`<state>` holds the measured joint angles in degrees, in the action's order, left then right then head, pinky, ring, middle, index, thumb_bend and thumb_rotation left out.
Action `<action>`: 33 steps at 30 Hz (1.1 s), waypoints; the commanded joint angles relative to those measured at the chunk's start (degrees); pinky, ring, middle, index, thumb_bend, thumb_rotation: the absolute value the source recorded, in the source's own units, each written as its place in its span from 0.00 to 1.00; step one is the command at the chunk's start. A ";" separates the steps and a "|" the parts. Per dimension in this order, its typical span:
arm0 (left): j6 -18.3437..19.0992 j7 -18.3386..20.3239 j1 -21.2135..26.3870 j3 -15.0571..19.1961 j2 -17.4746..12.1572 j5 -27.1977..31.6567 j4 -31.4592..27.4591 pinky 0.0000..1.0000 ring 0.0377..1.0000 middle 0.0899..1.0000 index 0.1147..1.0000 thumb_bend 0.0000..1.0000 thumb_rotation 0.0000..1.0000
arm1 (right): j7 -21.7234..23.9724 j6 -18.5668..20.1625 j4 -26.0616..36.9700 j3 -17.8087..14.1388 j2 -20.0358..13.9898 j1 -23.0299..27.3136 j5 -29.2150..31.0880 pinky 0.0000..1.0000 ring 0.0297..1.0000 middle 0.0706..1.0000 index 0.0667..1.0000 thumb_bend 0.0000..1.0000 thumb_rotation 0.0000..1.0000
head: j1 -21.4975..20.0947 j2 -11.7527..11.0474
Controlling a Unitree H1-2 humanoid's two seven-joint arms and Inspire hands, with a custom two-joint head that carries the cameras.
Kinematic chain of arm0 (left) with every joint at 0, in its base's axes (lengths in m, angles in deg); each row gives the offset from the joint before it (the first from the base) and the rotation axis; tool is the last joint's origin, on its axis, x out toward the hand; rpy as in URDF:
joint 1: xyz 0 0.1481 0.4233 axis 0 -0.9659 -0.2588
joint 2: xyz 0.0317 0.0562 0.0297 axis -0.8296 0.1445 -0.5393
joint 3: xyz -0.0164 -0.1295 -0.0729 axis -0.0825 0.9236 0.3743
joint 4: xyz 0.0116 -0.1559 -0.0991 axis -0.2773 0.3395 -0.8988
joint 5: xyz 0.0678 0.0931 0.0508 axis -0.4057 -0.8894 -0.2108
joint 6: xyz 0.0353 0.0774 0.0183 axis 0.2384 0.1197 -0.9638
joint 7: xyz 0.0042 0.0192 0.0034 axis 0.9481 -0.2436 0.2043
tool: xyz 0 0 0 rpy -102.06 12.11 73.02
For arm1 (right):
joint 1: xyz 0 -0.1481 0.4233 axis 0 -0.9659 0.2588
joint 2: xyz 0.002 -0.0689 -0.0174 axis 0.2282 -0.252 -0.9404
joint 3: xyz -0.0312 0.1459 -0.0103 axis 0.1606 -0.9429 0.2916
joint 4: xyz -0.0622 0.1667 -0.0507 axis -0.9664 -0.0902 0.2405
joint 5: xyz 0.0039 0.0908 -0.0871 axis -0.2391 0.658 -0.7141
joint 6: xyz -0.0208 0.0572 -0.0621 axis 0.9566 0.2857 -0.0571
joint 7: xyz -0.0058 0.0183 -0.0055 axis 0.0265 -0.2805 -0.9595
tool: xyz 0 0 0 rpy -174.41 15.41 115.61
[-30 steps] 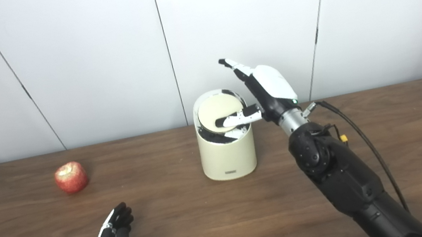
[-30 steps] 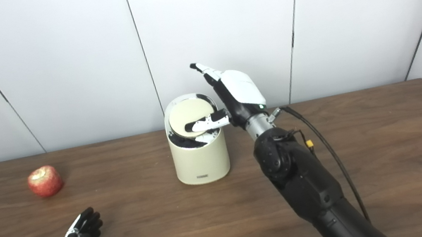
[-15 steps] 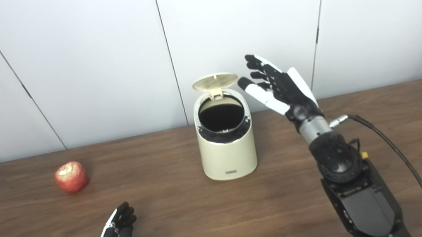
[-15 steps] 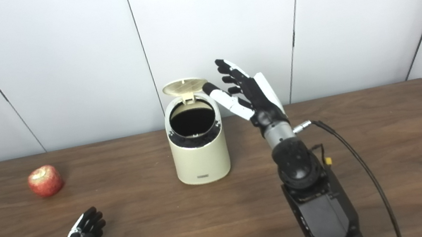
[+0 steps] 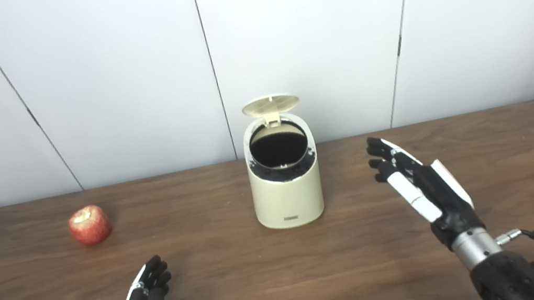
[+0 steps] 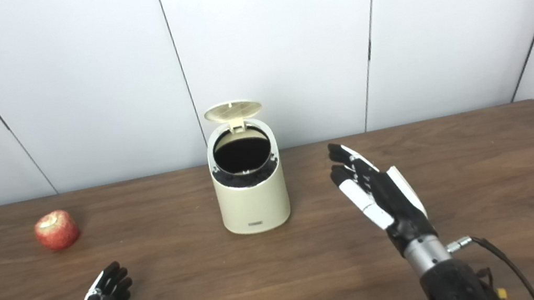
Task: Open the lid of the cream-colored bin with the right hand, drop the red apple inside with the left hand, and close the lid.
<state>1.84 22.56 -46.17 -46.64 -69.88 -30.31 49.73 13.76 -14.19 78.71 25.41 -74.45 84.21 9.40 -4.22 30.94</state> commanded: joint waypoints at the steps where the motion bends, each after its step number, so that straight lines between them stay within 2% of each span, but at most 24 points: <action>1: -1.76 0.04 -2.26 -0.28 1.30 0.65 3.38 0.89 0.87 0.88 0.90 0.47 0.76 | 0.49 -1.25 2.72 -0.73 -0.70 -0.30 1.60 0.89 0.91 0.92 0.91 0.54 0.93 | -0.16 0.07; 5: -2.41 0.20 -1.90 -0.02 1.01 1.19 3.92 0.88 0.87 0.88 0.90 0.48 0.76 | -0.15 -4.30 2.87 -1.93 -0.33 -4.51 3.53 0.89 0.93 0.93 0.92 0.53 0.94 | -0.23 0.33; 9: -2.64 -0.11 -1.76 0.15 0.82 0.59 4.17 0.87 0.86 0.87 0.89 0.49 0.78 | -0.57 -7.03 1.89 -3.32 0.77 -7.38 6.51 0.91 0.93 0.93 0.92 0.56 0.94 | 0.13 0.75; 13: -3.02 -0.07 -1.78 0.23 0.52 0.24 3.99 0.85 0.86 0.87 0.89 0.49 0.79 | -0.38 -6.83 2.21 -4.53 3.06 -9.66 11.74 0.95 0.95 0.95 0.93 0.53 0.89 | 1.07 1.35; 15: -3.10 0.17 -1.87 0.21 0.40 0.56 3.86 0.86 0.86 0.87 0.89 0.49 0.78 | -0.39 -8.11 1.77 -4.65 3.79 -10.59 12.71 0.99 0.98 0.98 0.94 0.52 0.89 | 2.78 1.95; 19: -3.60 -0.13 -2.03 0.16 0.74 0.22 3.83 0.84 0.85 0.86 0.87 0.52 0.76 | -0.53 -10.54 0.38 -5.16 4.49 -11.75 13.14 1.00 1.00 1.00 0.97 0.50 0.95 | 5.23 2.67; 22: -3.48 -0.34 -2.13 -0.07 1.07 -0.19 3.46 0.84 0.84 0.85 0.87 0.53 0.75 | -0.44 -12.32 -0.49 -5.78 4.40 -12.07 13.88 1.00 1.00 0.99 0.94 0.44 0.96 | 6.58 3.04; 25: -3.03 -0.58 -2.50 -0.44 1.43 -0.96 2.55 0.84 0.84 0.85 0.87 0.52 0.76 | -0.30 -13.02 -0.96 -6.64 4.01 -12.36 14.70 1.00 1.00 0.98 0.94 0.45 0.96 | 8.24 3.37; 28: -2.30 -1.11 -2.74 -0.84 2.16 -1.82 1.68 0.83 0.83 0.85 0.87 0.52 0.75 | -0.17 -13.61 -1.89 -7.67 3.67 -12.44 16.23 1.00 1.00 0.99 0.94 0.47 0.96 | 11.23 3.57; 33: -1.41 -2.75 -2.66 -1.73 3.76 -4.58 0.97 0.82 0.83 0.84 0.87 0.55 0.75 | 0.87 -14.38 -3.21 -8.96 2.08 -12.79 18.63 1.00 1.00 0.98 0.94 0.45 0.96 | 19.55 3.73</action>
<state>0.46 20.63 -45.91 -47.18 -69.51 -33.82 49.81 13.77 -25.73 74.28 17.34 -71.28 70.95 26.67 15.27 34.63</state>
